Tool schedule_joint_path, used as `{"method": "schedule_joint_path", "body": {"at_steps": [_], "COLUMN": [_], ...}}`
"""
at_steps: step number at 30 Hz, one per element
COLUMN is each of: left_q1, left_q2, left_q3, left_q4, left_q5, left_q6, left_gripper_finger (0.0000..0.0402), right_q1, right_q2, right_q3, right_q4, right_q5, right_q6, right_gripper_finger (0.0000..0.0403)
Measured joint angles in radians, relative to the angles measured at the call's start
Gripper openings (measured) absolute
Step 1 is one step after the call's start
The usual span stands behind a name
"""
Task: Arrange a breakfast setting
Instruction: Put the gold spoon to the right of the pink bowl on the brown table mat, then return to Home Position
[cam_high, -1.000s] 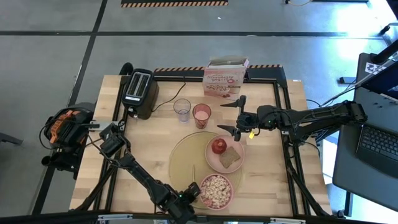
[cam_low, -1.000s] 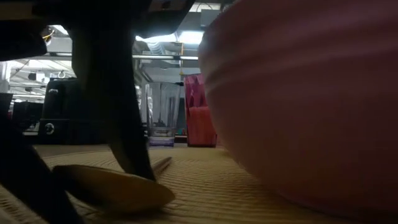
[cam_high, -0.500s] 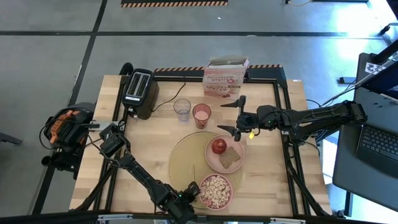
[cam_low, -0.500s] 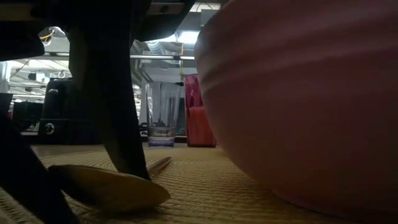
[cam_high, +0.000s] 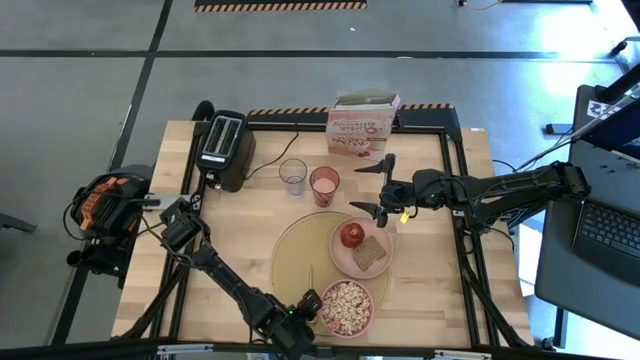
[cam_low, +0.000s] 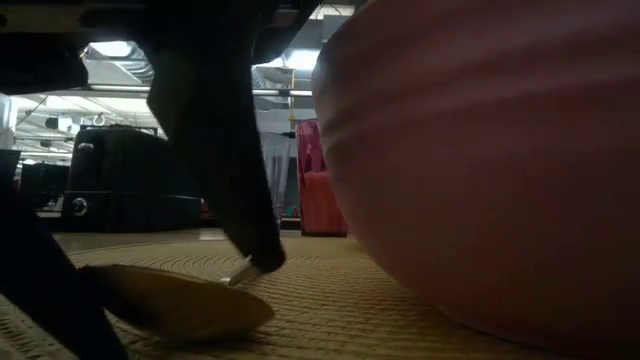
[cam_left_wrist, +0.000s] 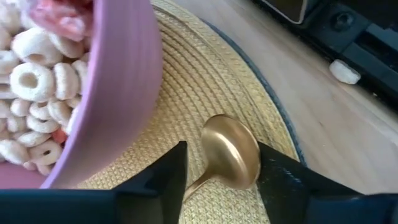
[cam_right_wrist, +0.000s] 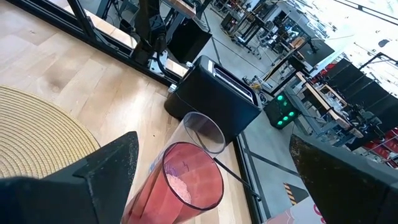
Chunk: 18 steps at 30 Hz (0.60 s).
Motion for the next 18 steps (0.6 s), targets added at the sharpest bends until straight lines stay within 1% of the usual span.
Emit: {"method": "schedule_joint_path", "body": {"at_steps": [3,5,11,15,18], "left_q1": [-0.003,-0.005,-0.006,-0.005,-0.005], "left_q2": [0.000,0.000,-0.001,-0.002,-0.002], "left_q3": [0.023,0.056,0.150,0.179,0.197], "left_q4": [-0.025,-0.053,-0.149,-0.208,-0.244], "left_q5": [-0.010,-0.008,-0.010,-0.011,-0.012], "left_q6": [-0.010,-0.010,-0.018,-0.023,-0.067], "left_gripper_finger": [0.0191,0.0198,0.0201,0.0201,0.0201], "right_q1": [0.000,0.000,0.000,0.000,0.000], "right_q2": [0.000,0.000,0.000,0.000,0.000], "right_q3": [0.000,0.000,0.000,0.000,0.000], "right_q4": [0.000,0.000,0.000,-0.001,-0.009], "right_q5": [0.000,0.000,0.000,0.000,-0.006], "right_q6": [0.000,0.000,0.000,0.000,0.001], "right_gripper_finger": [0.0385,0.0385,0.0385,0.0385,0.0385]}}
